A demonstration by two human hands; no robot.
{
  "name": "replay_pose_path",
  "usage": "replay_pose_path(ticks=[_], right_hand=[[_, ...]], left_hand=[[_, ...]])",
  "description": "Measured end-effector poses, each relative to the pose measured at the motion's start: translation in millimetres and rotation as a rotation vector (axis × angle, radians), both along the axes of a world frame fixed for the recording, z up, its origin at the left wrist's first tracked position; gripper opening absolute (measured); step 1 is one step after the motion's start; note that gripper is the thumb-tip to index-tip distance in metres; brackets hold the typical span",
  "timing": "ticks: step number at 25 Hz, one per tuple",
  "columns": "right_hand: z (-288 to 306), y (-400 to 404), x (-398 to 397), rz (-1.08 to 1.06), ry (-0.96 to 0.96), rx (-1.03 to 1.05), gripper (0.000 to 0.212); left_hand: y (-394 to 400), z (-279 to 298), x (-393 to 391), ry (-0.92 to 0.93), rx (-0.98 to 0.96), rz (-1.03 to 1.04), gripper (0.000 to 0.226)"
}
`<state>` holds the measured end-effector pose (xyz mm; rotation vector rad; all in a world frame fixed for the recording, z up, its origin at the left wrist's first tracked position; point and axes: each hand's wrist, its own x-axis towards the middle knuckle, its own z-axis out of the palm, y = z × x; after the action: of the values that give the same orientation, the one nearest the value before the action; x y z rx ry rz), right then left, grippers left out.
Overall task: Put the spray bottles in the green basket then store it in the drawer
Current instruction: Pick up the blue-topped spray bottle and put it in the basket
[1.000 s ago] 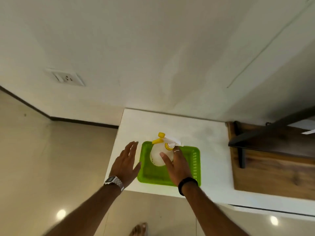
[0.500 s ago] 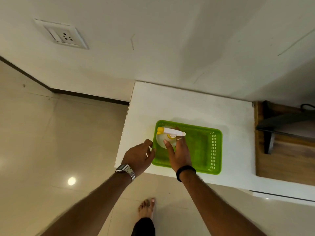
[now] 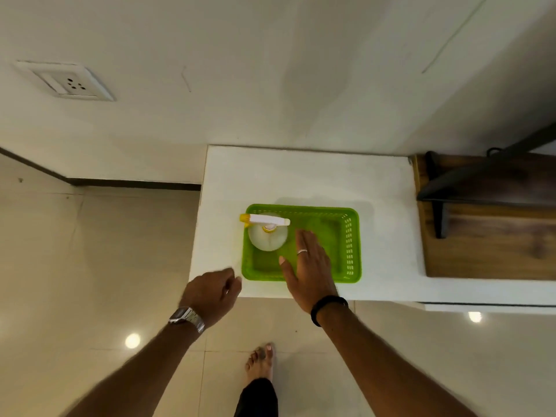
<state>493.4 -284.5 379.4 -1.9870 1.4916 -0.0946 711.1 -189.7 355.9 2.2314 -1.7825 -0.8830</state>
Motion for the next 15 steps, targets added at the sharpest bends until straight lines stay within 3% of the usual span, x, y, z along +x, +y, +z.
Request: replay_pose_path(ticks=[4, 7, 9, 15], right_hand=[[16.8, 28.0, -54.4, 0.211, 0.047, -0.130, 0.063], [18.3, 70.2, -110.6, 0.216, 0.082, -0.154, 0.060], [12.7, 110.3, -160.4, 0.197, 0.125, -0.113, 0.060], [-14.4, 241.7, -311.5, -0.028, 0.288, 0.175, 0.071]], left_hand=[[35.5, -5.7, -40.9, -0.083, 0.200, -0.463, 0.043], [36.6, -6.4, -99.0, -0.137, 0.597, -0.615, 0.048], [35.1, -5.3, -148.9, -0.203, 0.744, -0.710, 0.058], [39.2, -0.9, -309.6, -0.285, 0.469, -0.843, 0.074]])
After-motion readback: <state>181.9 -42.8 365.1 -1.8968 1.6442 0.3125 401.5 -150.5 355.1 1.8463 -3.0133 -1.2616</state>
